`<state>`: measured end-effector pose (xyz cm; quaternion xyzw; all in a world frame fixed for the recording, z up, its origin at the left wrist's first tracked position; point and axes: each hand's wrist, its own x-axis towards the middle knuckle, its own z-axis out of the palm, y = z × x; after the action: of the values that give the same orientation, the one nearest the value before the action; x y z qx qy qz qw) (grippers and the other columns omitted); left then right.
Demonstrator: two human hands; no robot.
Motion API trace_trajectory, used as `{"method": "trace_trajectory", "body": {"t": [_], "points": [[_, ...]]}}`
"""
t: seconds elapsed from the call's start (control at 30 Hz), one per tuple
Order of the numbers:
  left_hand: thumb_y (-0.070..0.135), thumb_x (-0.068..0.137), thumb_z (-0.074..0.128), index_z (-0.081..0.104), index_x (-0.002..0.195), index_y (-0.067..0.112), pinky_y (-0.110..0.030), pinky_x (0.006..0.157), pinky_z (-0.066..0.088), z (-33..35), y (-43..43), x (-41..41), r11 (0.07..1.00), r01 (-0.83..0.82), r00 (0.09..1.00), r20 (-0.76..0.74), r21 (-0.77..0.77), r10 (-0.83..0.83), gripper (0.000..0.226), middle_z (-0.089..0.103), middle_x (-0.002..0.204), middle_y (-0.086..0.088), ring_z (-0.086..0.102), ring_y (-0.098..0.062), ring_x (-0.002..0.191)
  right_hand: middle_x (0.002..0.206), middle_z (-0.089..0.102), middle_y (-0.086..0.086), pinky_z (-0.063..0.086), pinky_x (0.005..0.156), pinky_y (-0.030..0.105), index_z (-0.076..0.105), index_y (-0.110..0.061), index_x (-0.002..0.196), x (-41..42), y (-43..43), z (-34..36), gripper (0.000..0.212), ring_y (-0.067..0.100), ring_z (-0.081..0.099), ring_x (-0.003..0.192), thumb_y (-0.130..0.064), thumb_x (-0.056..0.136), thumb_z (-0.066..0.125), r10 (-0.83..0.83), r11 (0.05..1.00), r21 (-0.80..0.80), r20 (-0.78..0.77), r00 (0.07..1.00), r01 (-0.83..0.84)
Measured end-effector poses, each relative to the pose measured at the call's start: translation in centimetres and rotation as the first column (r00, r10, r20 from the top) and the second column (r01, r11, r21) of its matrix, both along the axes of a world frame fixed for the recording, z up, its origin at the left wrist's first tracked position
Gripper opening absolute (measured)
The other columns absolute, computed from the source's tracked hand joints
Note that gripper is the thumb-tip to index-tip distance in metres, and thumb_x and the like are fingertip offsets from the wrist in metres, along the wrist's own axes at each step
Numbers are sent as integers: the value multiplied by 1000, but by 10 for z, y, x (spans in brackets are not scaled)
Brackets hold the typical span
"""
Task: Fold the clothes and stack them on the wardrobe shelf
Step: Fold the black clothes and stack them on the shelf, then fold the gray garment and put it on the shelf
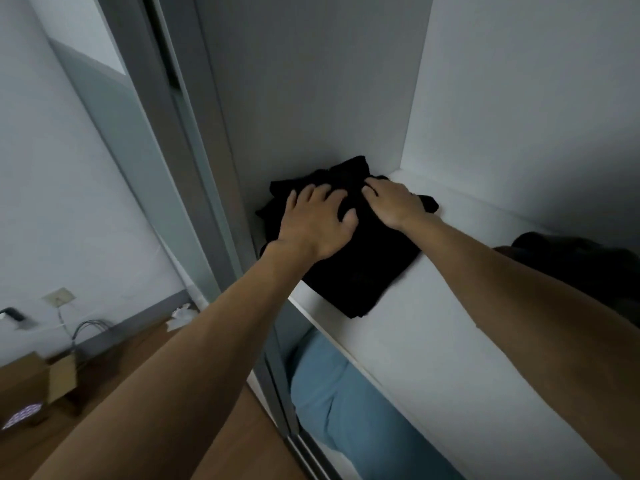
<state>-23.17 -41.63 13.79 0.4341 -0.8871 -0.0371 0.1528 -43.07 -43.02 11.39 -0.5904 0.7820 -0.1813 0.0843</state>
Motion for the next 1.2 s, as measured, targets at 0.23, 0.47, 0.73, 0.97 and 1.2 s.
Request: {"method": "trace_trajectory", "body": {"t": [0.23,0.47,0.73,0.97,1.2], "points": [[52,97,29,34,147,25,-56,118,16,-4,4,-9,993,-99,983,162,61,88,58,33,156,-8,25,-32,145,159,35,6,28,116,42,30,-25,154,-25,7,-6,55,28,35,144,-49,105,26,56,998,6,137,989,-57],[30,91,50,49,135,12,-54,118,20,29,47,-64,973,229,972,55,-9,-228,47,46,141,-11,43,-32,131,133,62,-1,42,99,37,62,-25,126,-84,119,3,33,25,57,121,-29,97,49,-286,955,-105,-85,955,277],[48,86,68,22,152,10,-50,116,28,-14,111,-190,704,638,762,-124,312,-635,89,18,161,-11,19,-31,147,121,67,6,37,91,21,67,-17,117,-128,342,41,26,23,61,112,-16,93,59,-643,757,-89,74,762,647],[52,86,66,24,150,13,-53,110,34,-67,128,-252,641,639,760,-219,425,-612,85,36,151,-15,36,-38,136,140,56,7,38,105,29,51,-12,140,-93,440,10,61,23,52,129,-31,87,74,-831,552,137,169,530,822],[32,97,50,52,118,12,-40,81,45,-71,116,-251,664,622,781,-395,416,-484,29,61,115,-13,58,-32,101,139,50,12,41,107,36,53,-10,134,-76,414,-22,56,30,50,128,-29,85,73,-851,522,19,-47,522,853]]}}
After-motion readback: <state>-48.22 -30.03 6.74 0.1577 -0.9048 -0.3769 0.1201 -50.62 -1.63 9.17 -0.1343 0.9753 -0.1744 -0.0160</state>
